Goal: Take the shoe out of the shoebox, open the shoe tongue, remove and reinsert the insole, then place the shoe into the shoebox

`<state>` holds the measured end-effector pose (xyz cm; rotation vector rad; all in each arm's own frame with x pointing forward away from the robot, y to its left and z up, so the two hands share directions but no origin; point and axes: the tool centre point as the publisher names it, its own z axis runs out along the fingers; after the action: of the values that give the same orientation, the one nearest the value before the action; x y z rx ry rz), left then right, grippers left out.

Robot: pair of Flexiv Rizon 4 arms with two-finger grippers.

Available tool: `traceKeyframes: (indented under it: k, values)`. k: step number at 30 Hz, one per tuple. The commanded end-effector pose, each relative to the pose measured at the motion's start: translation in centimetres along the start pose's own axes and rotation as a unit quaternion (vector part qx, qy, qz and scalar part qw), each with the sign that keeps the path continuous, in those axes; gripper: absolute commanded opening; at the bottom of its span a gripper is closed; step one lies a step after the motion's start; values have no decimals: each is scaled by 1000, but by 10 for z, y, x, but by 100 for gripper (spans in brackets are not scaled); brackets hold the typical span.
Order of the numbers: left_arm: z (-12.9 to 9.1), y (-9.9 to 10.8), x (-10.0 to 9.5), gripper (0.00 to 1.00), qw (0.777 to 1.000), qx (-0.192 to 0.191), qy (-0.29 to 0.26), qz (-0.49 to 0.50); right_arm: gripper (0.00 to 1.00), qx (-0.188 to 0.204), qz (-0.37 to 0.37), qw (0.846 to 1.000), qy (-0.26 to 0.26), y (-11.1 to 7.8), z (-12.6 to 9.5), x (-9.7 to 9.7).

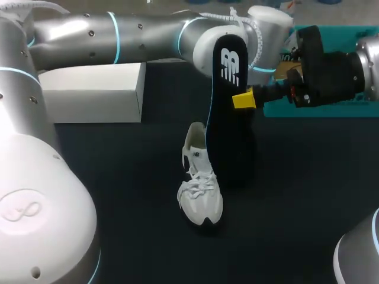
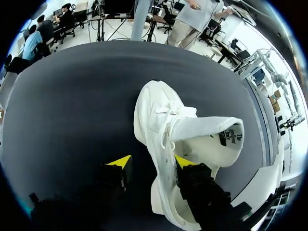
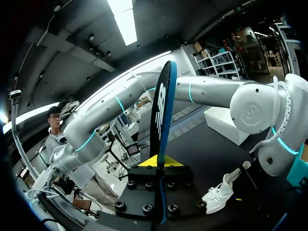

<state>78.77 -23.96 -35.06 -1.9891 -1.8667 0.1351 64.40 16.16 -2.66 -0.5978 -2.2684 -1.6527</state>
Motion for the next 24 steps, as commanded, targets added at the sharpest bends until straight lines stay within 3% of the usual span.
traceKeyframes:
  k: [1,8,16,24]
  values:
    - [-20,-7,22,100,998,-12,-59,-4,0,0,0,1000,0,0,2,-1]
    - [-69,-5,19,100,991,-28,-128,15,0,0,0,1000,0,0,2,-1]
    - [-125,-11,24,100,967,-29,-249,45,0,0,0,1000,0,0,2,-1]
    - [-125,-11,24,100,967,-29,-249,45,0,0,0,1000,0,0,2,-1]
